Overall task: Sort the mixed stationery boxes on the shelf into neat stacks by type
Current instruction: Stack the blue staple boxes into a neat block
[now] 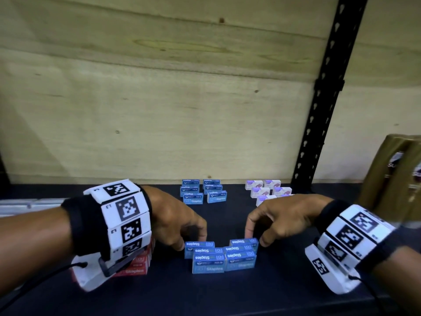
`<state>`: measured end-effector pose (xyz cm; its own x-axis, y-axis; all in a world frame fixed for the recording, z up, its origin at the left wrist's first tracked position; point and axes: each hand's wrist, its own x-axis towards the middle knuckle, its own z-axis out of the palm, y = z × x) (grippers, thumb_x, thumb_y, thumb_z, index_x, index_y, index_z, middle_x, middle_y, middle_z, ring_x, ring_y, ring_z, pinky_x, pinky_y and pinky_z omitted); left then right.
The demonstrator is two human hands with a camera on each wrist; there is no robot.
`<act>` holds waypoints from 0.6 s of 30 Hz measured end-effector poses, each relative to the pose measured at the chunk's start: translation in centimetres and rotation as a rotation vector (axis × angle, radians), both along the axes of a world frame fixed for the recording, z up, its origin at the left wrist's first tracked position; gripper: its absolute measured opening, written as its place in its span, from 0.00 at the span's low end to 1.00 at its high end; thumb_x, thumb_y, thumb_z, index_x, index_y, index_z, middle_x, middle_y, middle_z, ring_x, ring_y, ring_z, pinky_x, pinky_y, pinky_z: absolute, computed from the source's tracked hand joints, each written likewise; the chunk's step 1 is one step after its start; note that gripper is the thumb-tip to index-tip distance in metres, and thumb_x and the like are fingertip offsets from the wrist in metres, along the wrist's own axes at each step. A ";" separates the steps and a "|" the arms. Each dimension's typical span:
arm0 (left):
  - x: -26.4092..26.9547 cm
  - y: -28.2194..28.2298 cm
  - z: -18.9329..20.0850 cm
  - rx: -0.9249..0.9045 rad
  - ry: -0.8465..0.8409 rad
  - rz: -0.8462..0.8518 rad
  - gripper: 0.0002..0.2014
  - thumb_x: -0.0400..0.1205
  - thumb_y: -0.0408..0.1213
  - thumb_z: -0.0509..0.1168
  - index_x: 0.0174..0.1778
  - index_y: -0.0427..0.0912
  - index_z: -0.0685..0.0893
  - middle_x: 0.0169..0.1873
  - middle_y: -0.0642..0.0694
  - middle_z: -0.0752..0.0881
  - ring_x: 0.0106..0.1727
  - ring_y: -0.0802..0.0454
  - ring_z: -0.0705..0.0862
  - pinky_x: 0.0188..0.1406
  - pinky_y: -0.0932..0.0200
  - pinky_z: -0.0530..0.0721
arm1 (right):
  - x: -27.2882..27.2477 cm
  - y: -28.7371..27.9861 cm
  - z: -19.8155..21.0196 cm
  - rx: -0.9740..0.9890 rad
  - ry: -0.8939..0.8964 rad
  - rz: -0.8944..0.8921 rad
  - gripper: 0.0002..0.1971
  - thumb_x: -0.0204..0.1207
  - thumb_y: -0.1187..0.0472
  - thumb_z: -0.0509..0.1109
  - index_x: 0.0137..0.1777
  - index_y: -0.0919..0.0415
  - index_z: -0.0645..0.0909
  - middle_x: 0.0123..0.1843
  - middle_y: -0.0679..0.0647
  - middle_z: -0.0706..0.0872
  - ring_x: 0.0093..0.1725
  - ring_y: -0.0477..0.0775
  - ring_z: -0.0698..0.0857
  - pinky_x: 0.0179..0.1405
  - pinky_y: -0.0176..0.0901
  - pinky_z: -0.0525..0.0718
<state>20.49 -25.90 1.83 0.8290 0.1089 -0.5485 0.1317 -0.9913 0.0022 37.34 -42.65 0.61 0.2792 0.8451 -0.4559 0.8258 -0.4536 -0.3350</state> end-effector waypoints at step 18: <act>0.8 -0.5 0.1 -0.007 0.004 -0.039 0.20 0.86 0.46 0.62 0.72 0.68 0.69 0.39 0.65 0.75 0.51 0.57 0.77 0.57 0.54 0.77 | -0.4 0.4 -0.2 -0.009 -0.049 0.097 0.11 0.81 0.56 0.71 0.60 0.39 0.84 0.58 0.45 0.89 0.59 0.48 0.85 0.65 0.42 0.80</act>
